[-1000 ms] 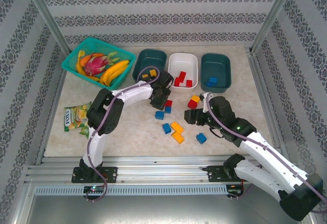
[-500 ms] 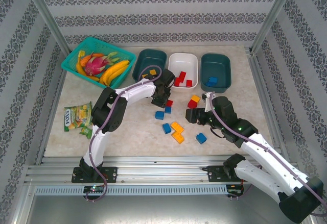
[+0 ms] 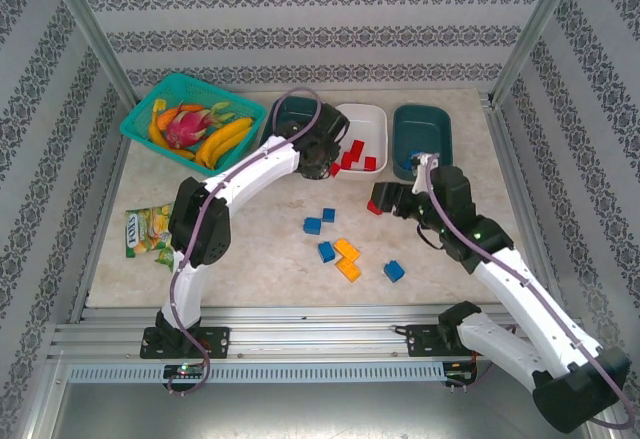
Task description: Sort the legos into containers by color
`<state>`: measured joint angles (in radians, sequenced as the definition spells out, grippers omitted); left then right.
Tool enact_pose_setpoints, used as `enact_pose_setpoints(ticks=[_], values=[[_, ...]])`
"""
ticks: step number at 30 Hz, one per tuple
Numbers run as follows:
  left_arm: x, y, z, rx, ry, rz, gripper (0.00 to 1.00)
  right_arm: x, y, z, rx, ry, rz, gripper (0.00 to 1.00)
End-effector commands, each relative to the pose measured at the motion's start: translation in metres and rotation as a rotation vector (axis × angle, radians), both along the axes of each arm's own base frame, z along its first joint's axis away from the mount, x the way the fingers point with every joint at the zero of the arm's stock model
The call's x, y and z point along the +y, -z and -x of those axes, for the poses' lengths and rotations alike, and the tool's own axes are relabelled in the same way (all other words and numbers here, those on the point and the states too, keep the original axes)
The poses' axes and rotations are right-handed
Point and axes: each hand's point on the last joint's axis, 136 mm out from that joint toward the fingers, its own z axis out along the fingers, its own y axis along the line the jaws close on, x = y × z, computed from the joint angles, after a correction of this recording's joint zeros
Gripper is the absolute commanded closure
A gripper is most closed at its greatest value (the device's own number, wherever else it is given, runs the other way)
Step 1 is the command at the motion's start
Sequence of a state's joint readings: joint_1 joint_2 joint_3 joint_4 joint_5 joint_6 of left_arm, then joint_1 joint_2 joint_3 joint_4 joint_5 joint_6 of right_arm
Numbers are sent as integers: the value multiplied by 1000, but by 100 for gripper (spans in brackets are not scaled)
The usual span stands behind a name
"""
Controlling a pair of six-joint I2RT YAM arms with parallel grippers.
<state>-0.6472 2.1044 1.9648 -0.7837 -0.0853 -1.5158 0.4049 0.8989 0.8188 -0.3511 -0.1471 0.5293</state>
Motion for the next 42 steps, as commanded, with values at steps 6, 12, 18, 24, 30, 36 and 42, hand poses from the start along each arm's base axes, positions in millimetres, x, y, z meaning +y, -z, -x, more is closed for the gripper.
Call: enact_pose_setpoints(ticks=[6,12,18,24,30,36,42], values=[[-30,-17,-90,-313,311,-189,71,0,-41,-53,-49,64,-85,27],[-39,-21,-141,-494,398,-270,73,-4,-43,-62,-44,71,-93,27],[-30,10,-158,-488,430,-371,74,-8,-29,-59,-7,87,-106,27],[-34,37,-158,-459,500,-431,74,-11,-22,-59,13,96,-106,27],[-34,51,-155,-431,536,-467,73,-14,-14,-61,33,109,-108,27],[-35,60,-150,-401,556,-473,64,-14,-13,-65,40,111,-113,27],[-40,45,-144,-413,565,-451,48,-13,-15,-66,37,107,-110,27]])
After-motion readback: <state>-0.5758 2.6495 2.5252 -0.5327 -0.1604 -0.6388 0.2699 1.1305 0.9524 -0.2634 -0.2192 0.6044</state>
